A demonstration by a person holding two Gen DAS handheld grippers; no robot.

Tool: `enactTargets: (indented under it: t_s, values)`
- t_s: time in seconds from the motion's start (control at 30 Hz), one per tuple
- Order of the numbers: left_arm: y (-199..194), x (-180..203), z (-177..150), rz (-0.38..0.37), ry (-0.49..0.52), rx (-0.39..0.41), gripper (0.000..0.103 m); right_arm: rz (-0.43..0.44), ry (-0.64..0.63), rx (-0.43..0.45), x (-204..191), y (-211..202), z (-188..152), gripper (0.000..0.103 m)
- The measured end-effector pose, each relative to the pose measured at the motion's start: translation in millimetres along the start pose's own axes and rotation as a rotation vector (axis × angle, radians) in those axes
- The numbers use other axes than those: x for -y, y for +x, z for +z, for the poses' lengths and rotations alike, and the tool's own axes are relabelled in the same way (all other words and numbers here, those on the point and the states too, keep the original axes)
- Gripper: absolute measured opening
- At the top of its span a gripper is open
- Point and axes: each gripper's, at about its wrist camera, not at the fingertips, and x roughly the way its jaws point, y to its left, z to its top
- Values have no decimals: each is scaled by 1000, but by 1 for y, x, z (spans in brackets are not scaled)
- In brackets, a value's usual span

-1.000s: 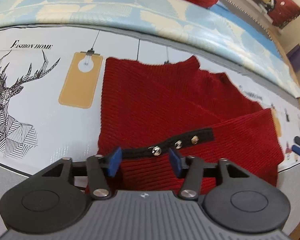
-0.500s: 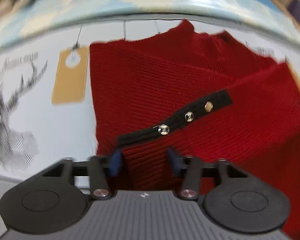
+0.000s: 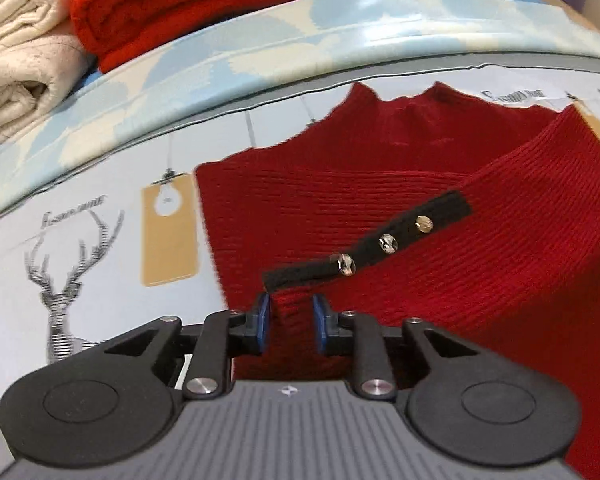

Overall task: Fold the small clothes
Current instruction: 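Carry the buttoned sleeve across the sweater body with the right gripper, then open the right gripper and lay the buttoned sleeve on the body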

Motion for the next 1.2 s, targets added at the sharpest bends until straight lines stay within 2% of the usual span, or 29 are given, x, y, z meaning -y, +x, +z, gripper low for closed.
enactTargets:
  t_s: [0.07, 0.13, 0.17, 0.23, 0.27, 0.3, 0.33, 0.37, 0.4, 0.47, 0.5, 0.53, 0.6, 0.63, 0.7, 0.77, 0.83, 0.9, 0.93, 1.1, 1.2]
  values:
    - [-8, -5, 0, -7, -19, 24, 31, 20, -107, 88, -15, -13, -1, 57]
    - [-11, -11, 2, -55, -51, 35, 32, 88, -191, 109, -25, -15, -4, 56]
    - [-11, -11, 1, -87, -62, 30, 32, 118, -237, 101, -30, -13, -7, 56]
    - [-8, -8, -4, -150, -76, 8, 32, 168, -342, 17, -39, 4, -16, 56]
    - [-1, -7, -8, -172, -77, -16, 33, 157, -387, -46, -41, 16, -23, 57]
    - [10, -4, -13, -175, -68, -59, 35, 116, -426, -55, -41, 24, -29, 57]
    - [19, -1, -20, -156, -46, -89, 39, 62, -490, -22, -44, 27, -36, 57]
    - [19, 0, -24, -139, -26, -70, 46, 28, -544, -5, -49, 27, -39, 56]
    - [18, -1, -24, -138, -24, -65, 46, 11, -578, 4, -54, 24, -41, 56]
    - [11, -7, -20, -142, -70, -67, 46, 46, -593, 32, -59, 13, -42, 56]
    - [5, -11, -19, -158, -92, -37, 46, 73, -610, 38, -59, 13, -45, 57]
    - [3, -13, -22, -177, -107, -19, 46, 63, -653, 12, -58, 19, -48, 58]
    - [15, -13, -34, -190, -107, -83, 46, -22, -700, 9, -53, 23, -53, 57]
    - [19, -11, -39, -198, -92, -99, 49, -40, -675, 1, -49, 20, -50, 57]
    - [21, -5, -49, -168, -27, -156, 52, 2, -522, -43, -37, 5, -34, 57]
    - [9, 0, -54, -117, 40, -97, 53, 38, -443, -19, -27, -20, -25, 57]
    - [-7, -1, -56, -94, 53, -30, 55, 61, -460, 46, -23, -52, -24, 57]
    - [-25, -5, -57, -98, 42, 33, 63, 92, -486, 102, -18, -82, -27, 58]
    - [-34, -5, -58, -104, 40, 68, 64, 110, -494, 130, -17, -97, -29, 58]
    - [-90, -7, -75, -126, 58, 210, 80, 191, -480, 242, 10, -170, -55, 58]
    - [-128, -7, -94, -127, 54, 287, 83, 213, -476, 343, 31, -207, -85, 58]
